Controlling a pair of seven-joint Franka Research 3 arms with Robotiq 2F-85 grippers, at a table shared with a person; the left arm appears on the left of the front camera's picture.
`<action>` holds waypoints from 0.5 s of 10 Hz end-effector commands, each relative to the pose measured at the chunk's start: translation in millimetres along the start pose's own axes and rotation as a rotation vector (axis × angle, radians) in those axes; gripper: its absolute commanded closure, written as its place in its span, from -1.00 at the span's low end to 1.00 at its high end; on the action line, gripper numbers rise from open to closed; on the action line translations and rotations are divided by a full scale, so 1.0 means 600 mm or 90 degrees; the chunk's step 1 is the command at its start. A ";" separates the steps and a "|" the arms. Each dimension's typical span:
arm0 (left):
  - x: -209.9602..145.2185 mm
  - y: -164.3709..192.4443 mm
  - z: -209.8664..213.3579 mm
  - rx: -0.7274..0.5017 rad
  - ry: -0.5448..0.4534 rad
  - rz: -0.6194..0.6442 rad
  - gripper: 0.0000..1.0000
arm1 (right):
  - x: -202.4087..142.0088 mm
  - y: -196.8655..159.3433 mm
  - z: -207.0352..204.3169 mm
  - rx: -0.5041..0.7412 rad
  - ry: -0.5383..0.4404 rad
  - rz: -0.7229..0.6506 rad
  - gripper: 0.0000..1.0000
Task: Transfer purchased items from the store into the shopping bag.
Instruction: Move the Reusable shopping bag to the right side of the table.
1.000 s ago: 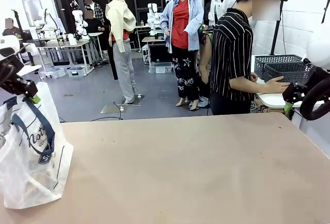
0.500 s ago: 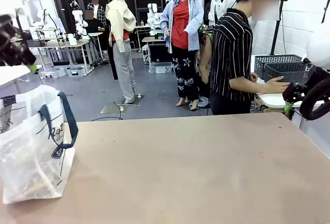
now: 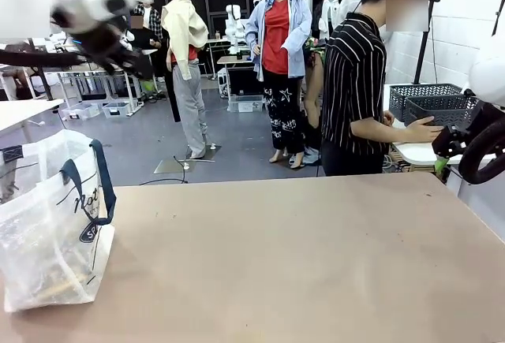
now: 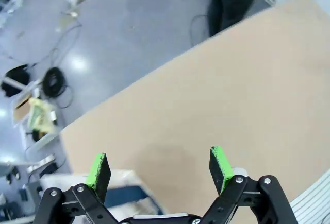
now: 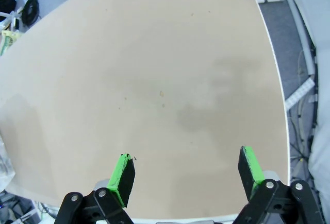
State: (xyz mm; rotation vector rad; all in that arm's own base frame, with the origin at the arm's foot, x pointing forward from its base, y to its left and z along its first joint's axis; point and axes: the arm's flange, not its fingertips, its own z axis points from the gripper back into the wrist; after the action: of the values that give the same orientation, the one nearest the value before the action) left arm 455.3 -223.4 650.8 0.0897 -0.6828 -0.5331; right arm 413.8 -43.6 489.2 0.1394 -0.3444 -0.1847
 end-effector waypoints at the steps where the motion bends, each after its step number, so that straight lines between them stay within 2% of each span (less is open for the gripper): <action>1: 0.064 -0.005 -0.097 -0.086 0.041 -0.030 -1.00 | 0.000 -0.001 -0.002 -0.001 0.004 -0.001 -1.00; 4: 0.059 -0.058 -0.218 -0.198 0.034 -0.020 -1.00 | 0.000 -0.001 -0.002 -0.001 0.004 -0.001 -1.00; 5: 0.044 -0.065 -0.256 -0.212 0.067 -0.005 -1.00 | 0.000 -0.001 -0.002 -0.001 0.004 -0.001 -1.00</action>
State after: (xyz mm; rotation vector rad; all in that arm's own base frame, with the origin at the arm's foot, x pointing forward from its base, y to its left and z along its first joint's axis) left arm 549.5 -293.1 538.9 -0.1521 -0.5151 -0.6365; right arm 413.9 -43.9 489.1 0.1395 -0.3440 -0.1852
